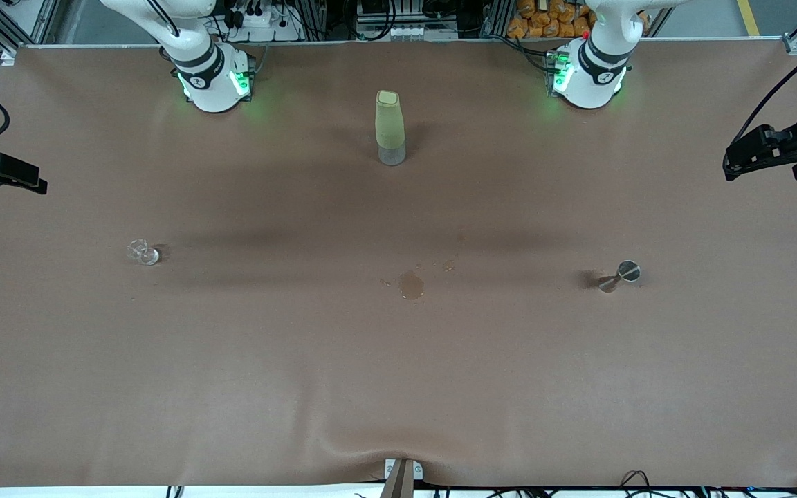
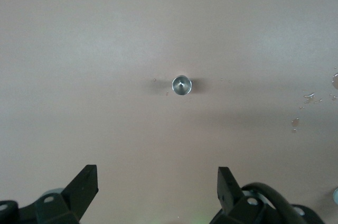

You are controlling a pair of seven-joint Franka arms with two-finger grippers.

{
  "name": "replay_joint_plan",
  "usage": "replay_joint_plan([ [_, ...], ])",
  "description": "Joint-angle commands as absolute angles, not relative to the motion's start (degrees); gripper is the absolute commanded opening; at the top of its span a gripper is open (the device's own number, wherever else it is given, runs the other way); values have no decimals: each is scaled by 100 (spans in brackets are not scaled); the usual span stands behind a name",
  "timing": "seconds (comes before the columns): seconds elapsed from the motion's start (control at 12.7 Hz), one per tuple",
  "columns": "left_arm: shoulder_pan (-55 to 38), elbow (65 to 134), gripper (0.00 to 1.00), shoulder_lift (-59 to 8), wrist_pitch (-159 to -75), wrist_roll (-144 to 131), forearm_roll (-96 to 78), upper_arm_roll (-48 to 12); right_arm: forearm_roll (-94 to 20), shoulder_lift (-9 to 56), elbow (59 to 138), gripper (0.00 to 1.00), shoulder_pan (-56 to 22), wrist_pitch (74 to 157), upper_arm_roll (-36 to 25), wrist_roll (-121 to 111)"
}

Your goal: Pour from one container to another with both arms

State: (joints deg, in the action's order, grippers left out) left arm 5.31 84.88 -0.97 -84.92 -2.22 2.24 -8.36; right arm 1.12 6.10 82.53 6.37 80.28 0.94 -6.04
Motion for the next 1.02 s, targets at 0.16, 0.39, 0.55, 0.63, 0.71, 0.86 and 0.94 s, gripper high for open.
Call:
replay_joint_plan([
  [0.16, 896, 9033, 100, 131, -8884, -97, -174, -887, -279, 554, 8297, 100, 685, 8086, 141, -492],
  [0.39, 1079, 9876, 100, 483, -9736, 717, -525, -844, -299, 554, 8288, 100, 659, 8086, 132, -510],
  [0.55, 1501, 10185, 100, 492, -9852, 1622, -1716, -835, -290, 571, 8279, 100, 686, 8077, 132, -571],
  [0.63, 1660, 10326, 100, 501, -9879, 1809, -2053, -870, -212, 580, 8253, 100, 677, 8086, 132, -597],
  [0.71, 1687, 10475, 100, 510, -9983, 1950, -2109, -888, -63, 589, 8227, 100, 685, 8086, 132, -650],
  [0.86, 1679, 10774, 100, 553, -10273, 2310, -2144, -896, 9, 580, 8209, 100, 720, 8095, 123, -825],
  [0.94, 1679, 10915, 100, 571, -10396, 2320, -2171, -905, -17, 580, 8209, 100, 764, 8077, 106, -939],
])
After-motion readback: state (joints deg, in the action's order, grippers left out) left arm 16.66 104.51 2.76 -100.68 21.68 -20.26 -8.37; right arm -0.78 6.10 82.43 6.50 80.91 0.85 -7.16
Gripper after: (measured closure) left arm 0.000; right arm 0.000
